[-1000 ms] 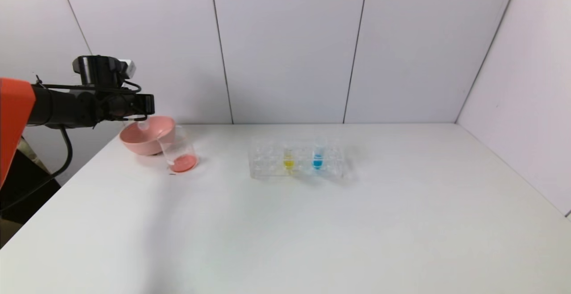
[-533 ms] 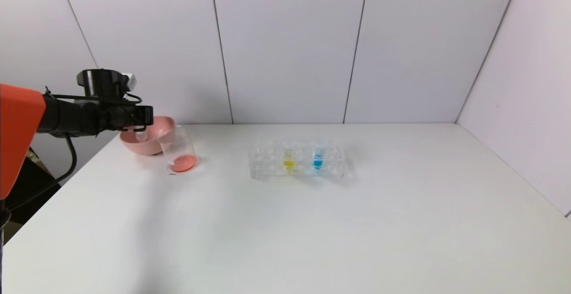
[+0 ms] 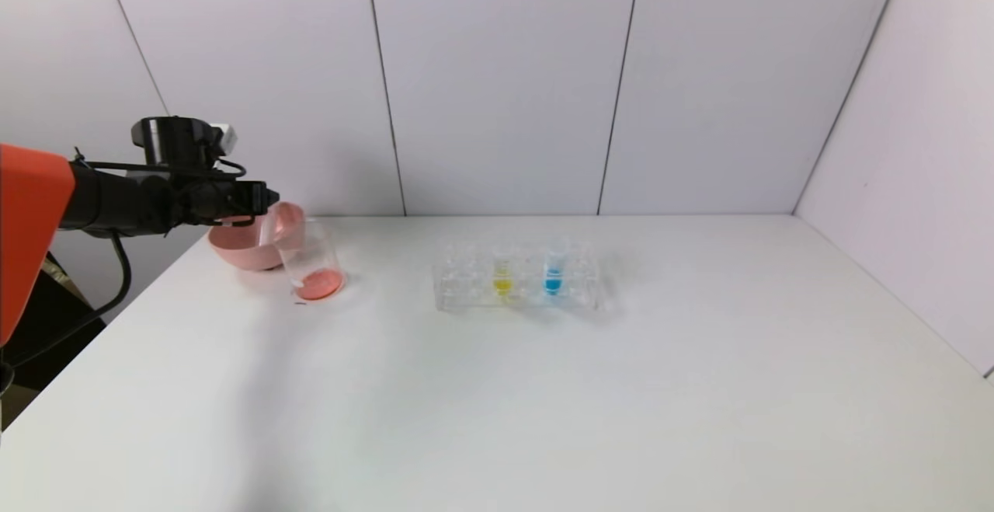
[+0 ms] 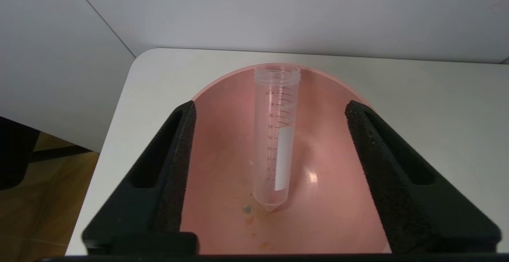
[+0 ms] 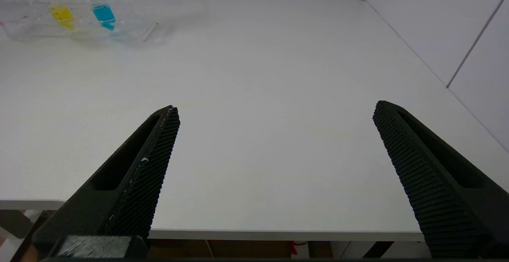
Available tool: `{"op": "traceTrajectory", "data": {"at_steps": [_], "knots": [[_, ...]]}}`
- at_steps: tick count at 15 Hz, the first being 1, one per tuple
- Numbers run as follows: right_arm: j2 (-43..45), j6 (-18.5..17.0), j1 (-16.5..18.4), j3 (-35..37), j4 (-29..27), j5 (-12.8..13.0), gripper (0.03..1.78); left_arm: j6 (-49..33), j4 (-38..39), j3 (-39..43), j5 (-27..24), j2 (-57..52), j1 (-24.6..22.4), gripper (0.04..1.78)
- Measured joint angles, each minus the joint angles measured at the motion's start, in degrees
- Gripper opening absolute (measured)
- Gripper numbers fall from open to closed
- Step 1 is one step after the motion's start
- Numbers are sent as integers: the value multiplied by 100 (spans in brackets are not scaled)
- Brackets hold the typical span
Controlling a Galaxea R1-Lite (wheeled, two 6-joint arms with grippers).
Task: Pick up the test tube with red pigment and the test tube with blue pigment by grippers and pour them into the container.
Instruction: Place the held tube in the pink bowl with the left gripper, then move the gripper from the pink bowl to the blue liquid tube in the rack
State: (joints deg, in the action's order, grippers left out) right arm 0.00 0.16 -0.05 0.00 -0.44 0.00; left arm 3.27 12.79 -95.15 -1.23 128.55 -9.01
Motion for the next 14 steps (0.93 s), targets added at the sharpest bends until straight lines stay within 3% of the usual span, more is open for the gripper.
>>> {"op": "traceTrajectory", "data": {"at_steps": [3, 5, 14], "knots": [[0, 0, -2, 0, 0, 0, 177, 1, 176, 210, -9, -193, 13, 168], [0, 0, -2, 0, 0, 0, 177, -10, 496, 457, -22, -402, 57, 177], [0, -2, -2, 0, 0, -2, 177, -40, 623, 1554, -66, -1835, 452, 178]]}}
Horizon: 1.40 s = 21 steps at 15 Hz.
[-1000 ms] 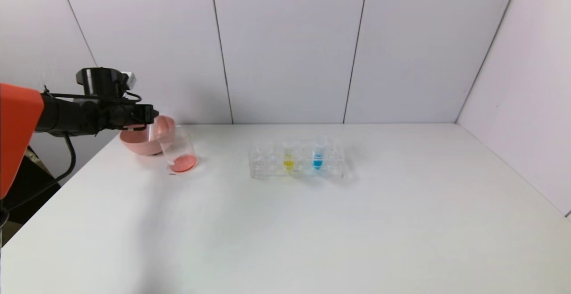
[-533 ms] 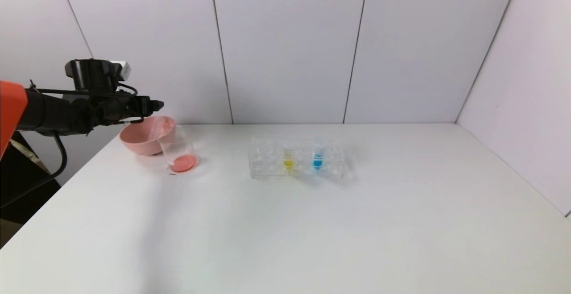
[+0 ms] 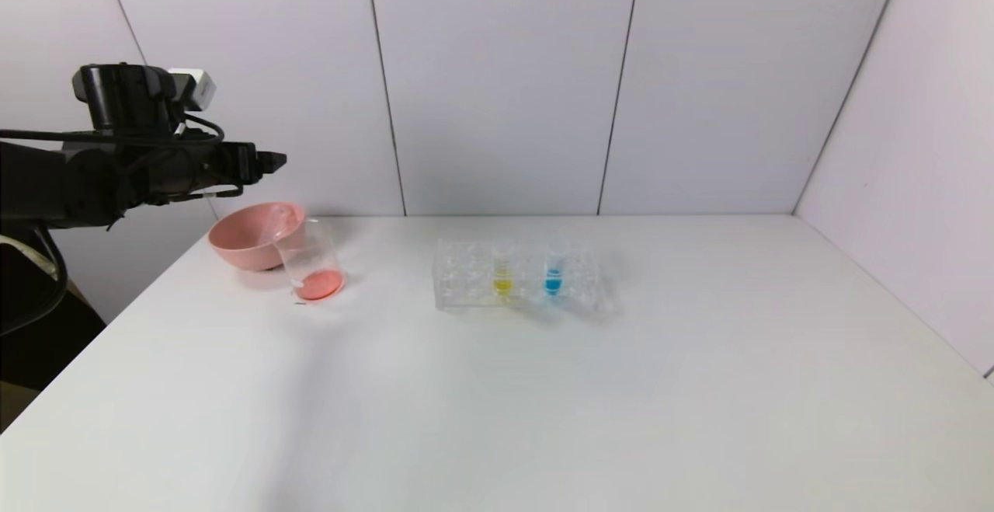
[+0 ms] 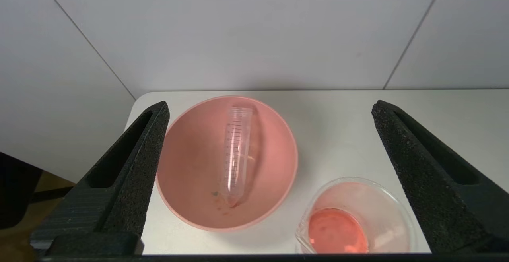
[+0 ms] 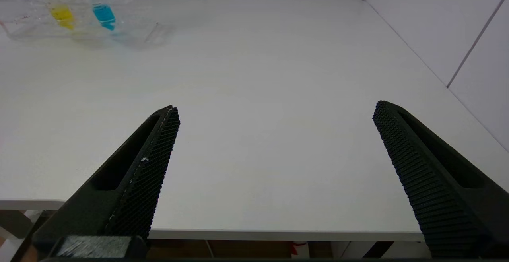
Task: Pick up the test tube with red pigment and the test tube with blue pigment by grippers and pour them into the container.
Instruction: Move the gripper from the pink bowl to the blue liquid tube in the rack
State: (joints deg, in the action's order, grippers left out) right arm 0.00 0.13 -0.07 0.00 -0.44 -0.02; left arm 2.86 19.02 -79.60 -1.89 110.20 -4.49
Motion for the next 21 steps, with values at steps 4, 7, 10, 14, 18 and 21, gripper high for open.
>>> {"op": "traceTrajectory", "data": {"at_steps": [4, 7, 10, 14, 18, 21], "knots": [[0, 2, 0, 0, 0, 2, 177, -394, 0, 741, -69, -852, 319, 178], [0, 2, 0, 0, 0, 2, 177, -468, 9, 1182, -74, -1398, 699, 178], [0, 2, 2, 0, 0, 2, 177, -490, 5, 1525, -74, -1798, 1145, 178], [0, 2, 0, 0, 0, 2, 177, -492, 9, 1919, -67, -2120, 1802, 178], [0, 0, 0, 0, 0, 2, 177, -497, 9, 2264, -65, -2344, 2526, 178], [0, 2, 0, 0, 0, 2, 177, -501, 38, 2561, -59, -2484, 3045, 178]]}}
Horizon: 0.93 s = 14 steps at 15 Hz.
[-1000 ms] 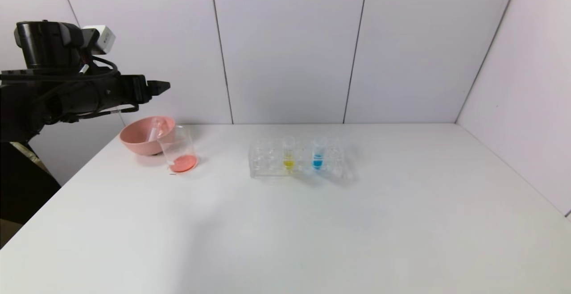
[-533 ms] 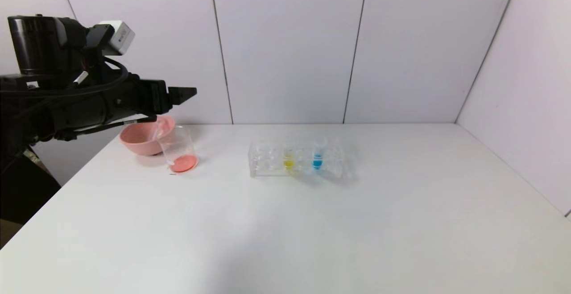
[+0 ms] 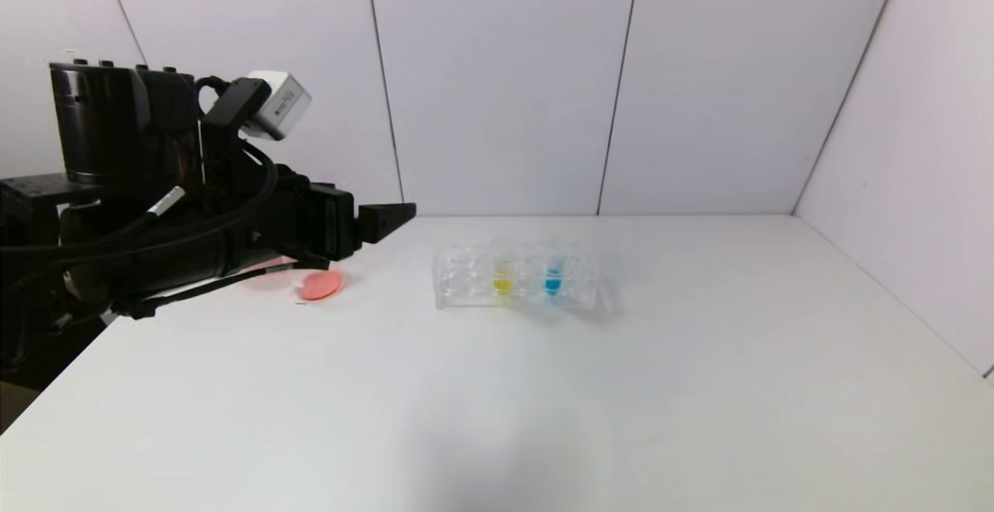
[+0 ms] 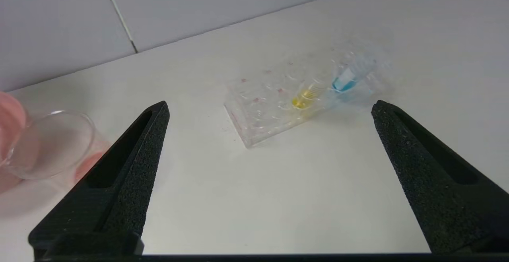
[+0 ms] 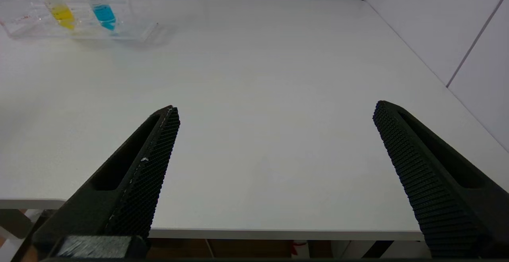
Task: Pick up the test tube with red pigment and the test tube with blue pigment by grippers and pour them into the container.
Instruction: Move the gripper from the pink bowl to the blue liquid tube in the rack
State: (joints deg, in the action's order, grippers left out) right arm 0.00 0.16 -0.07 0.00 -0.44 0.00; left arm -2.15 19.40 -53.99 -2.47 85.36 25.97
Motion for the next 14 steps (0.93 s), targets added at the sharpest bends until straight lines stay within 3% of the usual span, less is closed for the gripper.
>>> {"op": "traceTrajectory", "data": {"at_steps": [7, 14], "knots": [[0, -2, 0, 0, 0, 0, 177, -265, 1469, 628, -265, 435, 931, 178], [0, 0, 0, 0, 0, 0, 177, -369, 1966, 650, -273, 1204, 1452, 178]]}}
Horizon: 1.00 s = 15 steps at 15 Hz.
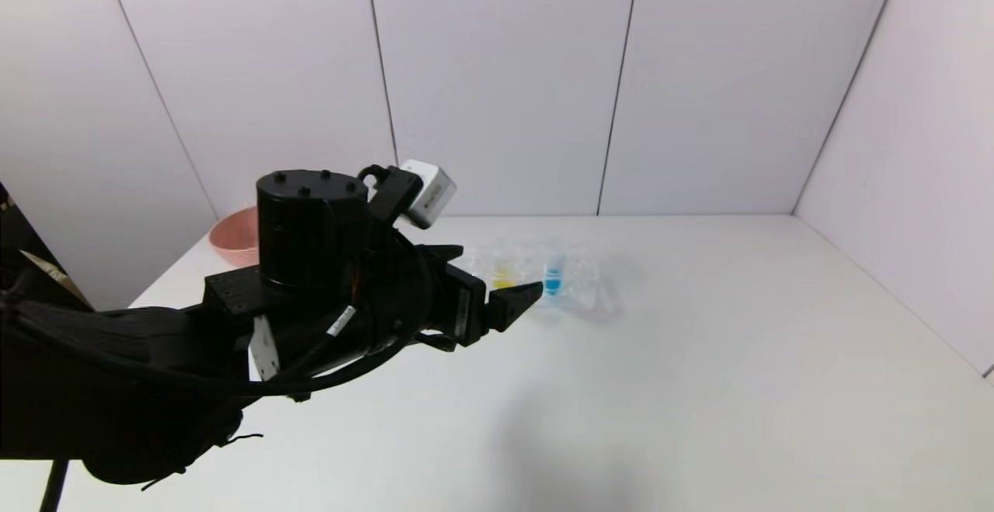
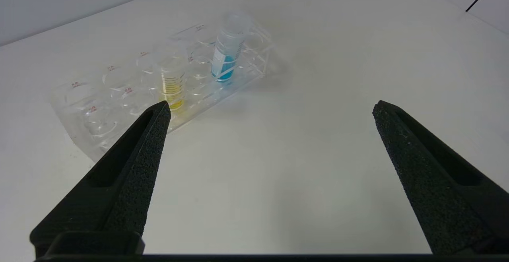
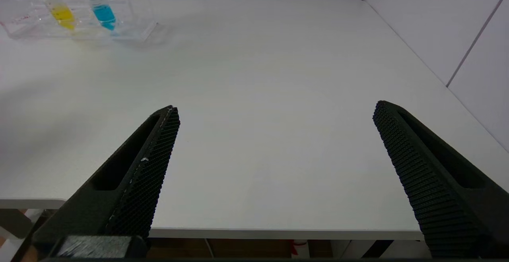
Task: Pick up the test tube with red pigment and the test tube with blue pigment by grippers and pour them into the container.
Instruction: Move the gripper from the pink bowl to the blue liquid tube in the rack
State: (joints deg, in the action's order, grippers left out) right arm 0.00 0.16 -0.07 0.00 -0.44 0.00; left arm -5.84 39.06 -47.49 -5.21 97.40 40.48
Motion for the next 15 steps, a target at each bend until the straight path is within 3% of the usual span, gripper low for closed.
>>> {"op": "traceTrajectory", "data": {"at_steps": [7, 15], "knots": [[0, 0, 0, 0, 0, 0, 177, -44, 184, -457, -105, 764, 284, 178], [0, 0, 0, 0, 0, 0, 177, -96, 84, -1681, -80, 1969, 469, 178]]}}
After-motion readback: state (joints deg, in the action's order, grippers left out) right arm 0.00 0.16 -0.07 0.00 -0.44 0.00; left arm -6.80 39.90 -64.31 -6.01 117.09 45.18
